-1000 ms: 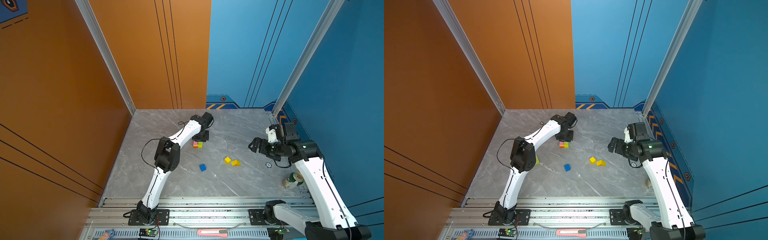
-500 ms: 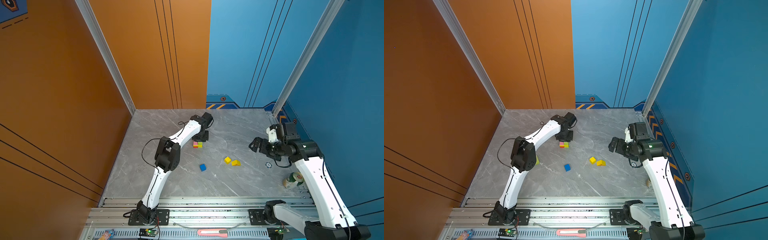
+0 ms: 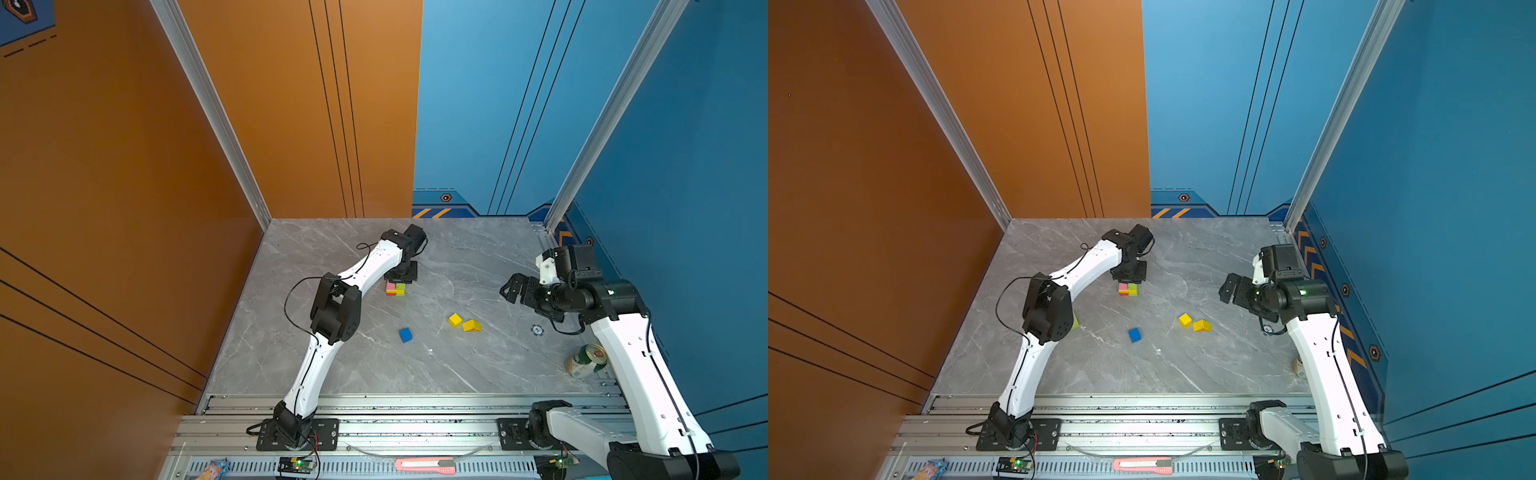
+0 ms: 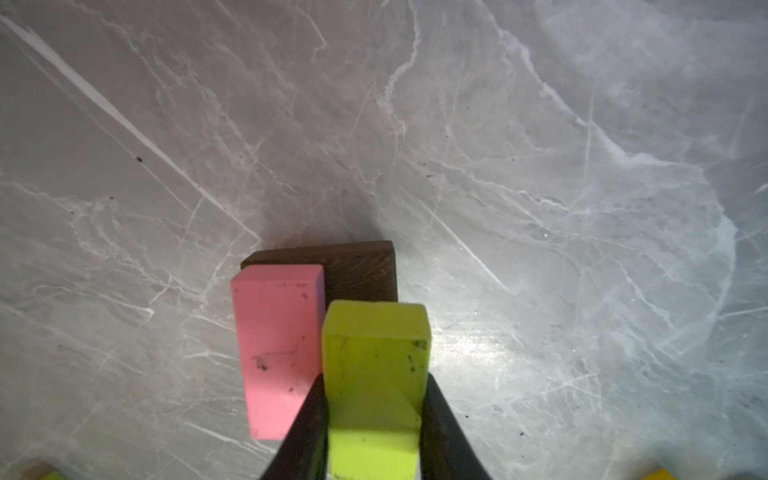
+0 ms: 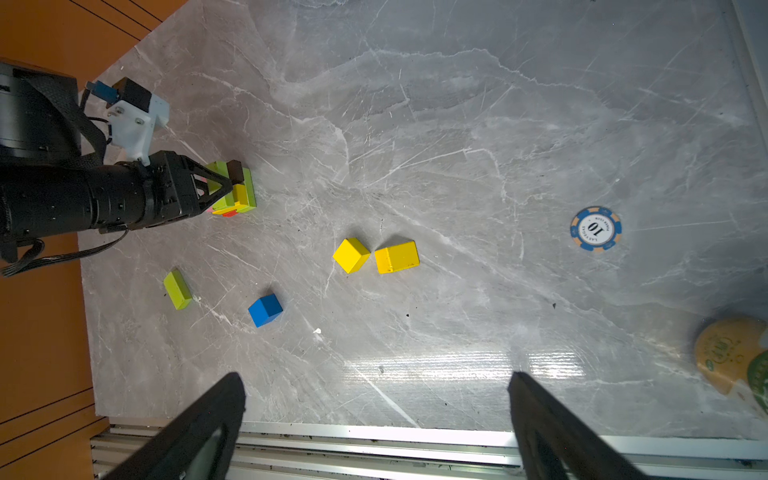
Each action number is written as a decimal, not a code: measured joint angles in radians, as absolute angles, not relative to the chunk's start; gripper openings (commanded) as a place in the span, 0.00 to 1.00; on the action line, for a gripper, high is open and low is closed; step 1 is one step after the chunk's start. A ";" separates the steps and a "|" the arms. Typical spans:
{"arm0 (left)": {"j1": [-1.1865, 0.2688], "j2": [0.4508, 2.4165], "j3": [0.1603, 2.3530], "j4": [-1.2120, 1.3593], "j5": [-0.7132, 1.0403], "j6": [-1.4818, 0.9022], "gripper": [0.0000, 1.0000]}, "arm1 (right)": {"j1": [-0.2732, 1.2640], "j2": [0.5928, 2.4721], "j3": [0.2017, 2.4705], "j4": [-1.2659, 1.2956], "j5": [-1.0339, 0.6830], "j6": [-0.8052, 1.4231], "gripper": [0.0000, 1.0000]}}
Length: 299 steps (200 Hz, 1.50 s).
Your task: Build the wood block tower
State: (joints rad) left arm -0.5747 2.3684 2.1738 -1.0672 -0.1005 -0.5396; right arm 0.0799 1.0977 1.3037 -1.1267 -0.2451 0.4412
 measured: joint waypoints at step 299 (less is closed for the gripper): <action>-0.575 2.377 2.386 -1.177 -0.093 -0.545 0.69 | 0.031 1.113 1.304 -1.127 -0.289 0.415 1.00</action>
State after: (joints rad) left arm -0.5751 2.3768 2.3856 -1.1770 -0.0929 -0.5446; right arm 0.0315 1.1130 1.3041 -1.1267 -0.2890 0.4149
